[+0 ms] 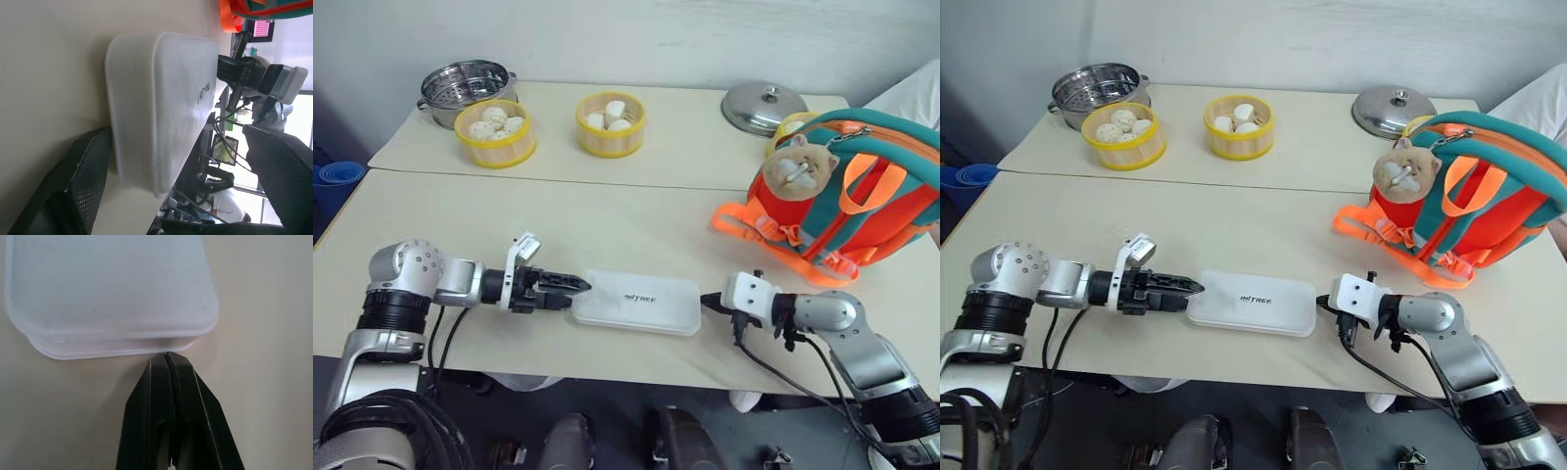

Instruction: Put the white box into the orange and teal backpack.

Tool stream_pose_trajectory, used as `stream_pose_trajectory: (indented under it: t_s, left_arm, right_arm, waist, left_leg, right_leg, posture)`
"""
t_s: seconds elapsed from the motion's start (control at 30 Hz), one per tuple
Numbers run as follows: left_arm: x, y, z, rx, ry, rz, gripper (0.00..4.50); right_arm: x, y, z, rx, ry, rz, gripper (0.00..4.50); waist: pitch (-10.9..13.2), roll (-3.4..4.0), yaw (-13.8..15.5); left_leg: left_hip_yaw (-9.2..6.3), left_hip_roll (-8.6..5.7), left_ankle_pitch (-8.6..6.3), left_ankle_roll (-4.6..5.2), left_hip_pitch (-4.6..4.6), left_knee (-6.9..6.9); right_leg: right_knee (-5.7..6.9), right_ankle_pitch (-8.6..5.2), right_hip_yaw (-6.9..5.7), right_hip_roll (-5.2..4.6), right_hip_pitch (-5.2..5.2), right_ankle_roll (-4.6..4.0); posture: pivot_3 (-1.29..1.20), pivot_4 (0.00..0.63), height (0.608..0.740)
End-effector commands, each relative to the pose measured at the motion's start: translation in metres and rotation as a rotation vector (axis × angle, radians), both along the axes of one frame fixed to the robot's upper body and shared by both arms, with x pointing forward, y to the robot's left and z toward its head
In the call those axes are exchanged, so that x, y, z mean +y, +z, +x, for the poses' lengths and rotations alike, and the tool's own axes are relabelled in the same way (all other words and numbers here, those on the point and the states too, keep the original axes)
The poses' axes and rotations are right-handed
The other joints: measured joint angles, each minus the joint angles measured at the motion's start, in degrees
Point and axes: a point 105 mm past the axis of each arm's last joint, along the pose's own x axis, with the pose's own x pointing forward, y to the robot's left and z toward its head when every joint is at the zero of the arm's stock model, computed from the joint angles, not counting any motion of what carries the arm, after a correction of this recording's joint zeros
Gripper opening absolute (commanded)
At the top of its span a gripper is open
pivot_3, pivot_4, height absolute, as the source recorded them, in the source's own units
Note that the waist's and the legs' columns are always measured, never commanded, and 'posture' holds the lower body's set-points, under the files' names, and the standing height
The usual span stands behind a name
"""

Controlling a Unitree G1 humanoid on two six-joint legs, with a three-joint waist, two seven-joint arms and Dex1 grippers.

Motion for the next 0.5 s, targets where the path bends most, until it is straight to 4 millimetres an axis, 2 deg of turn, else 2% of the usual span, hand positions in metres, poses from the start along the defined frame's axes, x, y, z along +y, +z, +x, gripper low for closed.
stream_pose_trajectory:
  t_s: [0.03,0.23,0.37,0.5]
  left_arm:
    - [0.003,-0.011,0.002,0.017,0.029,0.072,4.46]
    - [-0.001,-0.005,0.007,0.014,0.038,0.038,4.46]
    - [-0.028,0.001,-0.006,-0.001,-0.100,-0.029,4.46]
    - [-0.044,0.008,-0.004,0.013,-0.145,-0.099,4.46]
  right_arm:
    - [0.004,0.003,-0.001,-0.019,0.032,-0.007,0.00]
    - [0.003,0.000,0.000,-0.015,0.029,-0.008,0.00]
    - [0.009,-0.002,0.001,-0.021,0.045,0.005,0.00]
    - [0.011,-0.001,0.003,-0.042,0.062,0.000,0.00]
  waist:
    - [0.0,0.00,0.0]
    - [0.0,0.00,-0.1]
    - [0.0,-0.01,-0.1]
    - [0.0,-0.01,-0.3]
  left_leg:
    - [0.00,0.00,0.00,0.00,0.01,0.01]
    - [-0.01,0.00,0.04,-0.05,0.07,0.01]
    - [-0.02,0.00,0.04,-0.06,0.08,0.02]
    - [-0.02,0.00,0.05,-0.08,0.03,0.02]
  right_leg:
    - [0.00,0.00,0.00,0.00,0.02,0.00]
    - [0.02,0.00,-0.02,0.00,0.06,0.01]
    - [0.01,0.00,-0.03,0.01,0.08,0.01]
    - [0.01,0.01,-0.03,0.02,0.05,0.01]
  posture:
    - [0.00,0.150,0.740]
    - [0.00,0.150,0.740]
    - [0.00,0.150,0.740]
    - [0.00,0.150,0.740]
